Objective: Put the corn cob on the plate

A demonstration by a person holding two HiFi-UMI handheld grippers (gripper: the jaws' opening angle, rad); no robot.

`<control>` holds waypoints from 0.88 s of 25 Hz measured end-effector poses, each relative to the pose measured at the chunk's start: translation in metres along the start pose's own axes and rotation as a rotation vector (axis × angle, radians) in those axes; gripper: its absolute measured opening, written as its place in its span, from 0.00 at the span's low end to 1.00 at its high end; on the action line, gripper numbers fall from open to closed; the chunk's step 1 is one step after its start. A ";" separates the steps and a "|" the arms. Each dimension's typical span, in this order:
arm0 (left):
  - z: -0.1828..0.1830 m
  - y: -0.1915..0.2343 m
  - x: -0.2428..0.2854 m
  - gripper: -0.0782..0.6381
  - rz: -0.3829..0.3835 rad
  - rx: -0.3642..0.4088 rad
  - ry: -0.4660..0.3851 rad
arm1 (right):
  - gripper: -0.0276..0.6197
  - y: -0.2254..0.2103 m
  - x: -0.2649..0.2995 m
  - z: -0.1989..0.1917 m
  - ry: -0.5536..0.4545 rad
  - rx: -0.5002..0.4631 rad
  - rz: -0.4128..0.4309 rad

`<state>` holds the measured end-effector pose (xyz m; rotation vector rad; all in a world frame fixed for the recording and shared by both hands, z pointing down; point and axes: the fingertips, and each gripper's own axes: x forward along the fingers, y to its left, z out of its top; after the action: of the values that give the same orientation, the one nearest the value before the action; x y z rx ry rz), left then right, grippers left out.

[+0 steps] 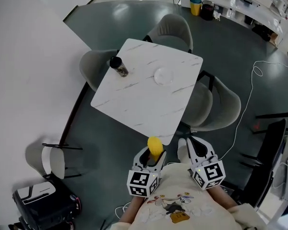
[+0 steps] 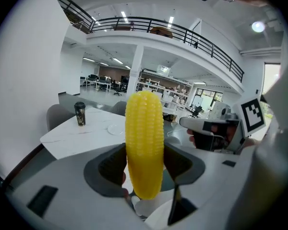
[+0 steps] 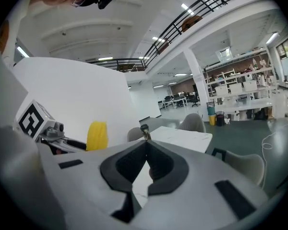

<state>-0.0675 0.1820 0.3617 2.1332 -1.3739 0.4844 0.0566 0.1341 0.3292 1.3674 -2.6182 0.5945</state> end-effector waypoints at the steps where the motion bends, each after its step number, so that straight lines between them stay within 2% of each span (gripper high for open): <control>1: 0.010 0.002 0.009 0.45 0.007 0.004 -0.001 | 0.05 -0.009 0.009 0.008 -0.004 0.000 0.006; 6: 0.041 0.013 0.053 0.45 0.047 -0.025 -0.007 | 0.05 -0.047 0.053 0.022 0.023 0.014 0.048; 10: 0.055 0.014 0.075 0.45 0.056 -0.038 -0.005 | 0.05 -0.064 0.062 0.022 0.039 0.043 0.060; 22: 0.064 0.017 0.116 0.45 0.010 -0.057 0.018 | 0.05 -0.101 0.083 0.019 0.063 0.068 0.003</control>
<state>-0.0344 0.0541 0.3820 2.0723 -1.3737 0.4614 0.0911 0.0117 0.3642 1.3406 -2.5737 0.7205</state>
